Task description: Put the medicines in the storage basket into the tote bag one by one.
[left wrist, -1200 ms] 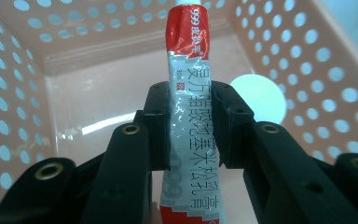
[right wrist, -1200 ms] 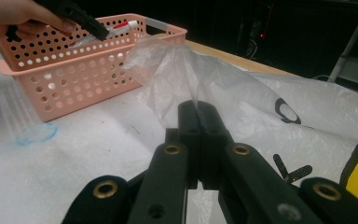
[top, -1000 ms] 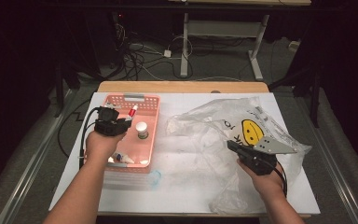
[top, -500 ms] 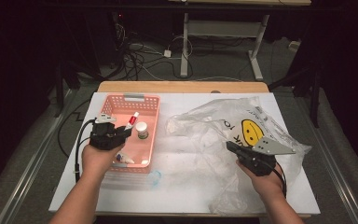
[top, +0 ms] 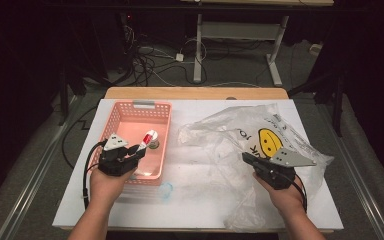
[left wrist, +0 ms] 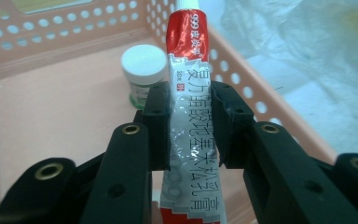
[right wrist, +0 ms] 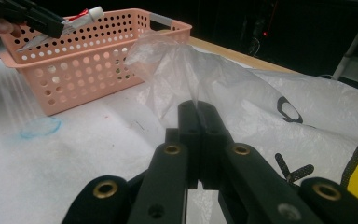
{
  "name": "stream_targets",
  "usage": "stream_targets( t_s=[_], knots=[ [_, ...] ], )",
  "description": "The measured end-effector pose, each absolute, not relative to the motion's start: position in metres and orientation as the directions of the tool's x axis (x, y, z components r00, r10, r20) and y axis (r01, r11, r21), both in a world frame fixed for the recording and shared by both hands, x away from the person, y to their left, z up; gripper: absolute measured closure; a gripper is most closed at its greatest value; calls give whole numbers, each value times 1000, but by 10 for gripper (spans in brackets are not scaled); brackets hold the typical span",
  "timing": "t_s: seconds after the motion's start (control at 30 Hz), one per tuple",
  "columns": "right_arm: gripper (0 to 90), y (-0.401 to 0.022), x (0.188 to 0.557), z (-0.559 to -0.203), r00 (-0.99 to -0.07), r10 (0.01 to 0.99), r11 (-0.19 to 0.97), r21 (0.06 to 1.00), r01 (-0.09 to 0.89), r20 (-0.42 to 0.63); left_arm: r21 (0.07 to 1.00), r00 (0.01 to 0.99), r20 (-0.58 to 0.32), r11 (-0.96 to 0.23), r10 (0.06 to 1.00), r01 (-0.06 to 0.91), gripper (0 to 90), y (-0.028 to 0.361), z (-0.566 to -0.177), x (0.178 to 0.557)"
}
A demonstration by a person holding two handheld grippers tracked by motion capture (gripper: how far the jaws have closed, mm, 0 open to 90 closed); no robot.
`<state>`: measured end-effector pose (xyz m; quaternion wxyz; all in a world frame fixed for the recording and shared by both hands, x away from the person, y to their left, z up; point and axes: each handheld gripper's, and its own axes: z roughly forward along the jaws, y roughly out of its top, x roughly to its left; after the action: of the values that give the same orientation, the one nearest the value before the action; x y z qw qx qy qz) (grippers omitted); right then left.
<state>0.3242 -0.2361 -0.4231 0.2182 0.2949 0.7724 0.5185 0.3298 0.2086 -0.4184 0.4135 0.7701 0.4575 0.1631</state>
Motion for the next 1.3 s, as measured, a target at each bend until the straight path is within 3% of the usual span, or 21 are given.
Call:
stream_targets(
  t_s=[0.43,1.3],
  knots=[
    [900,-236,324,-422,-730,682,292,929,226,-37,830,618,-128,-257,776,495,677,187,-401,313],
    [900,-236,322,-420,-734,679,284,933,220,-34,844,731,-165,-288,662,452,678,139,-398,297]
  ],
)
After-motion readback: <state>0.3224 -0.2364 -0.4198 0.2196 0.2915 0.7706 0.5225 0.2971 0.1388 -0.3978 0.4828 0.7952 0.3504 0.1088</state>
